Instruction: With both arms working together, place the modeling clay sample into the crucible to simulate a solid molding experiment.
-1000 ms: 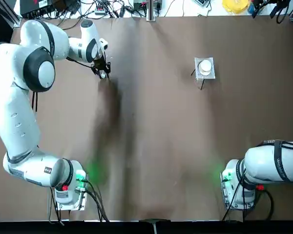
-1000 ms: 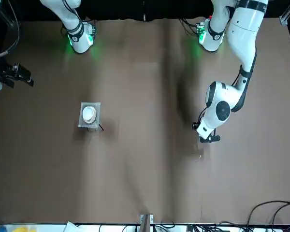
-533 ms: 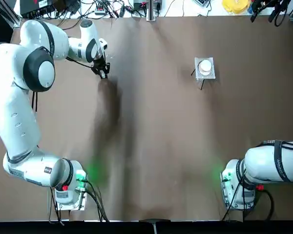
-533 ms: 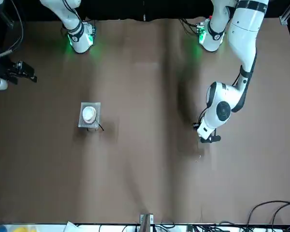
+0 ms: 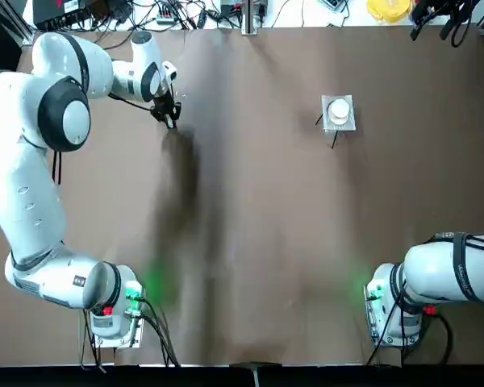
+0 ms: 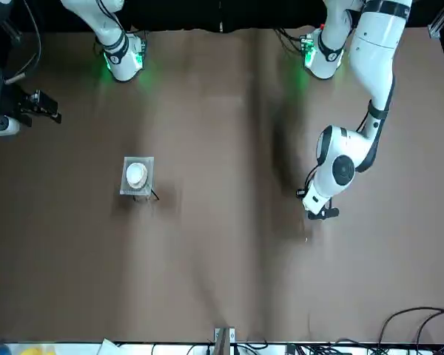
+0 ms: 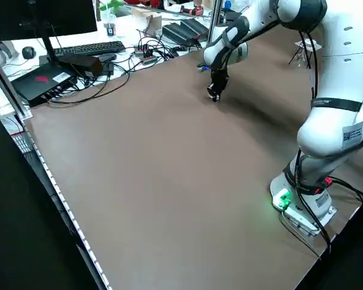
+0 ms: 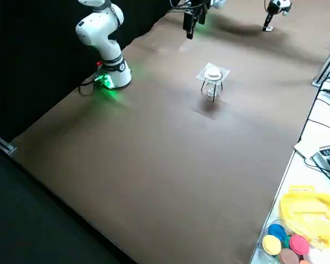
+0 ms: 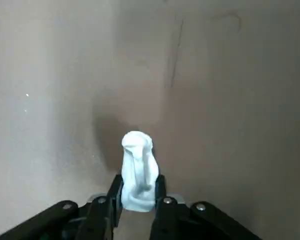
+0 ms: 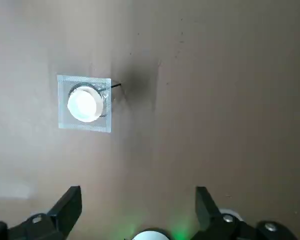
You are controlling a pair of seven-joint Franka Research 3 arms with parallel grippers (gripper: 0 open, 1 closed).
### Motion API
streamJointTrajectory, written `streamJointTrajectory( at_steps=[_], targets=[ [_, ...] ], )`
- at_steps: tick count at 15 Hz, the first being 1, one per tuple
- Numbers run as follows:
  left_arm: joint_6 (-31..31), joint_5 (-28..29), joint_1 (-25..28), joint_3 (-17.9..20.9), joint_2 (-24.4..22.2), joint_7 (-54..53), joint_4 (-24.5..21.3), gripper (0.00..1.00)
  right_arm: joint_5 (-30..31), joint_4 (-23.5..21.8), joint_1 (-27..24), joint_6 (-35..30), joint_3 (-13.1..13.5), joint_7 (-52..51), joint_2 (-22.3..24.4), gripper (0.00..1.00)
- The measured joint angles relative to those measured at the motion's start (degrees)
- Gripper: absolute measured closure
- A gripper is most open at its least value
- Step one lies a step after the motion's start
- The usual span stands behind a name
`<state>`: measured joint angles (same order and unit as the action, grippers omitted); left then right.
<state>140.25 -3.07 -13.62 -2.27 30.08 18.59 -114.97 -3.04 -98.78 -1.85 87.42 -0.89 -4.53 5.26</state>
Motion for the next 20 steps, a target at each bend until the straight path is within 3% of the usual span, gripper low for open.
streamJointTrajectory(
  at_steps=[4,10,15,20],
  targets=[
    [-0.47,0.0,0.35,0.0,-1.37,0.63,0.67,0.7,0.0,-0.03,0.23,0.0,0.0,0.0,0.01,0.0],
    [-6.6,-0.01,0.35,-0.27,-7.49,6.1,2.47,0.7,0.06,-0.04,1.16,0.04,-0.01,0.0,0.16,0.0],
    [-15.29,-0.7,-0.03,-5.82,-10.33,18.7,10.21,0.7,0.06,-0.09,3.63,0.02,-0.09,0.63,0.24,0.0],
    [-16.45,-3.42,-0.71,-11.35,-10.39,29.04,16.53,0.7,0.12,-0.16,4.91,-0.11,-0.02,4.39,0.25,0.0]
  ],
)
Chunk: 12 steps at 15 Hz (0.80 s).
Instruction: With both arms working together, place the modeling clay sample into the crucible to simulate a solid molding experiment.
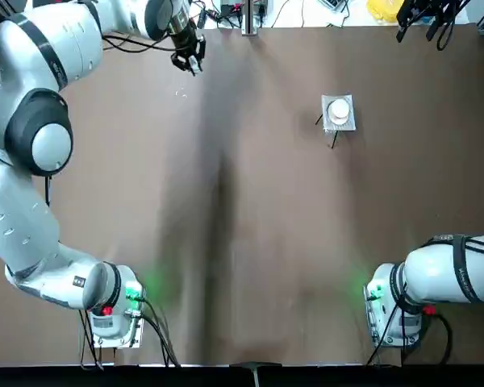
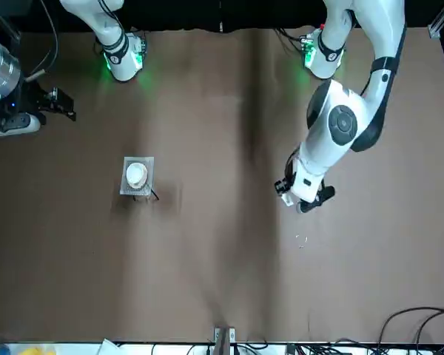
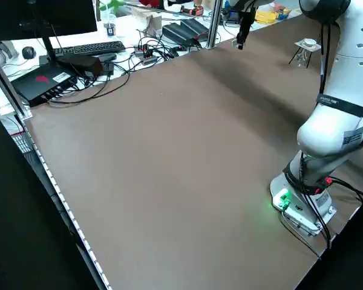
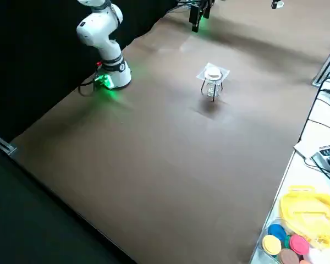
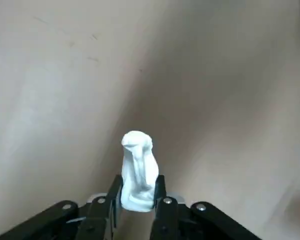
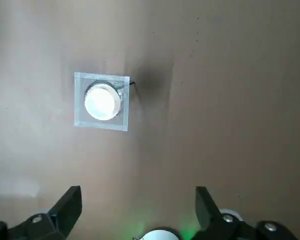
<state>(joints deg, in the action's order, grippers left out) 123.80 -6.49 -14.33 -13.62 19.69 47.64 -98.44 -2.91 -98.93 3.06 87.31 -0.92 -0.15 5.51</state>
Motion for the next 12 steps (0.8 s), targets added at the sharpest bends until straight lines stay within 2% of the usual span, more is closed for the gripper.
streamJointTrajectory(
  at_steps=[3,8,12],
  targets=[
    [0.0,-2.77,-0.1,-2.54,0.0,4.67,2.34,0.71,0.02,0.01,-0.25,0.39,0.47,0.27,0.0,0.0],
    [-0.08,-2.98,-0.21,-9.45,0.01,14.18,4.94,0.7,-0.18,0.16,-0.37,2.35,0.65,0.34,-0.36,0.0],
    [0.3,-2.98,-0.38,-13.06,0.02,18.16,6.55,0.7,-0.24,0.16,-0.01,4.58,0.42,0.42,-2.03,0.0]
  ],
)
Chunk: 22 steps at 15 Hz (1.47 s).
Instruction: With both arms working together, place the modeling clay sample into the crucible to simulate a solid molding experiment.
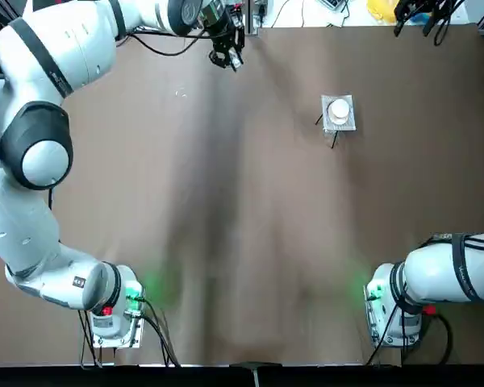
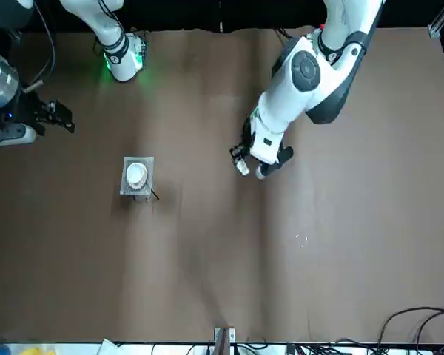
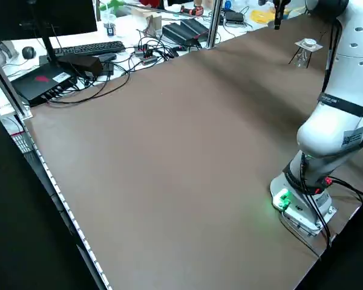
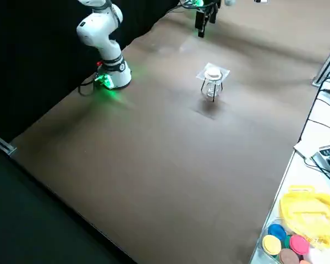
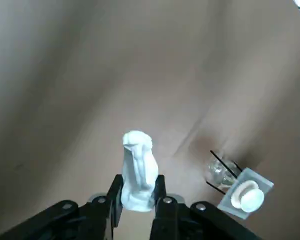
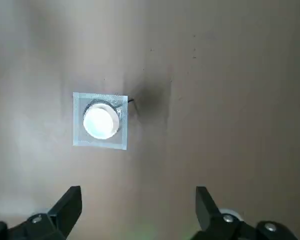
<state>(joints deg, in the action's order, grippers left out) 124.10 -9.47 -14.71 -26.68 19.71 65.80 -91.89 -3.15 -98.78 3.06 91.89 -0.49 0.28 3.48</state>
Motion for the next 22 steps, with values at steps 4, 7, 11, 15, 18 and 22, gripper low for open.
streamJointTrajectory(
  at_steps=[4,7,11,15,18,22],
  targets=[
    [3.07,-2.25,-0.05,-1.56,0.32,0.41,0.06,0.7,-3.87,-0.12,0.61,1.22,-0.46,0.01,-4.55,0.09],
    [4.0,-3.16,-0.1,-2.78,0.46,0.41,0.28,0.71,-6.07,-0.9,0.96,2.25,-0.48,0.03,-9.06,0.4],
    [5.31,-4.42,-0.35,-3.51,0.45,0.41,1.96,0.72,-7.84,-2.49,1.22,6.44,-0.49,0.04,-15.45,0.61],
    [7.24,-4.48,-1.84,-3.62,0.65,0.44,2.0,0.72,-8.01,-2.96,2.5,6.5,-0.53,0.04,-18.62,0.63],
    [7.54,-4.49,-2.26,-3.62,0.95,0.83,2.0,0.72,-8.01,-3.19,3.52,6.57,-0.55,0.06,-20.68,0.62],
    [8.27,-4.49,-2.36,-3.62,1.25,0.84,2.01,0.71,-8.01,-3.21,3.74,10.01,-0.54,0.06,-23.09,0.62]
  ],
)
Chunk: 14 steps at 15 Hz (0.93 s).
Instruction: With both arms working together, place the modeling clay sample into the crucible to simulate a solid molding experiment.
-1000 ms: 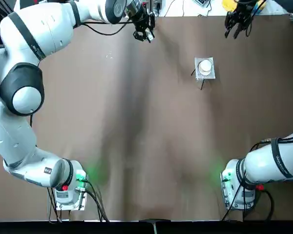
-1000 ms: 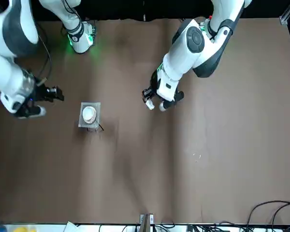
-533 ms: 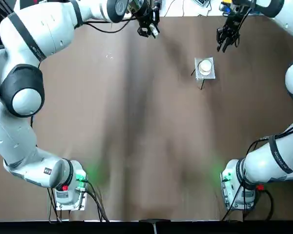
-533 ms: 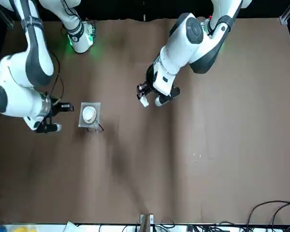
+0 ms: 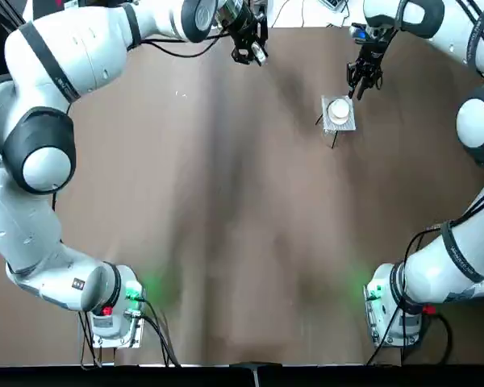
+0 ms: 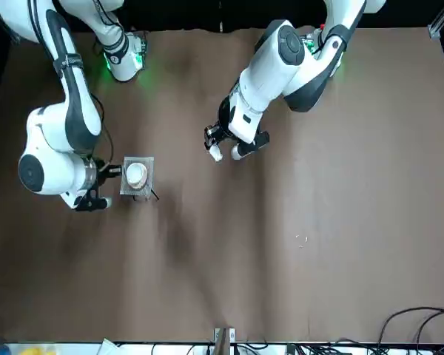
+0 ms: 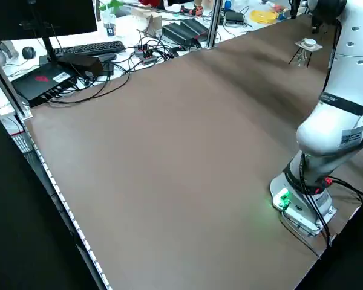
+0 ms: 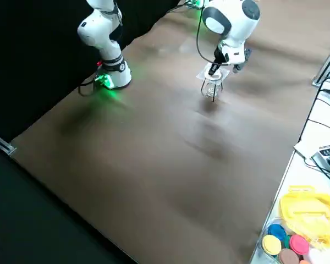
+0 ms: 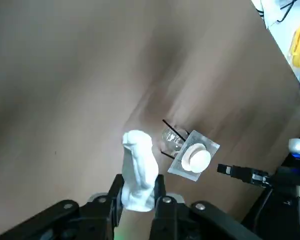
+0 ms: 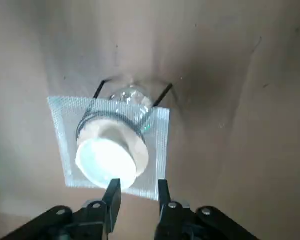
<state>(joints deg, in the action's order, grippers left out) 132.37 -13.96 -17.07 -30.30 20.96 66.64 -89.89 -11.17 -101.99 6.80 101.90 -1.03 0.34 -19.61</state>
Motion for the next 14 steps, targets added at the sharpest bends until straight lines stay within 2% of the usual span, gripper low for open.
streamJointTrajectory(
  at_steps=[8,11,14],
  targets=[
    [1.0,0.0,-0.28,-0.01,0.41,0.01,0.0,0.72,0.0,-0.1,1.08,0.83,-0.02,0.0,-1.96,0.63],
    [1.1,0.0,-0.28,-0.01,0.45,0.02,0.0,0.72,-0.01,-0.46,1.51,0.9,-0.02,0.02,-2.29,0.69],
    [1.11,0.0,-0.28,-0.01,0.54,0.02,0.0,0.72,-0.01,-0.58,1.82,0.93,-0.02,0.02,-2.56,0.7]
  ],
)
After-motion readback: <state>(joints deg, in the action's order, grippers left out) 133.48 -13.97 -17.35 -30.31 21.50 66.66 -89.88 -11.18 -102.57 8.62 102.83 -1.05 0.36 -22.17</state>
